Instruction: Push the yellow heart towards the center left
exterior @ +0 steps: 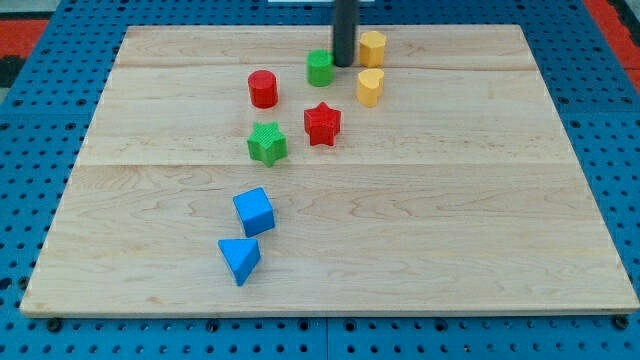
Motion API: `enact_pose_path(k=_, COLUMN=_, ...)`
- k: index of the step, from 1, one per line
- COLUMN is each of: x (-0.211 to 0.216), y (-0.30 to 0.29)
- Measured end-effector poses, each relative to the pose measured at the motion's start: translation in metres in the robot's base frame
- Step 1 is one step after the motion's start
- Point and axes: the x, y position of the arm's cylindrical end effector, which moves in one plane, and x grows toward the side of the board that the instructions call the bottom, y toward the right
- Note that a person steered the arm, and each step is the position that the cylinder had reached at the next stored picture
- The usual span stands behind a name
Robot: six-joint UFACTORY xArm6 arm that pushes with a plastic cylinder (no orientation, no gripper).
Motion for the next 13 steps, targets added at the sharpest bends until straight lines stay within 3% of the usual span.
enact_pose_path(k=1, x=-0.008, y=0.013)
enact_pose_path(k=2, x=-0.023, y=0.071)
enact_pose_path(k=3, x=-0.010, y=0.095)
enact_pose_path(k=5, x=0.070, y=0.054)
enact_pose_path(k=7, x=0.070, y=-0.105)
enact_pose_path(k=9, x=0.027, y=-0.058)
enact_pose_path(k=11, x=0.025, y=0.005)
enact_pose_path(k=12, x=0.037, y=0.007)
enact_pose_path(k=13, x=0.069, y=-0.046)
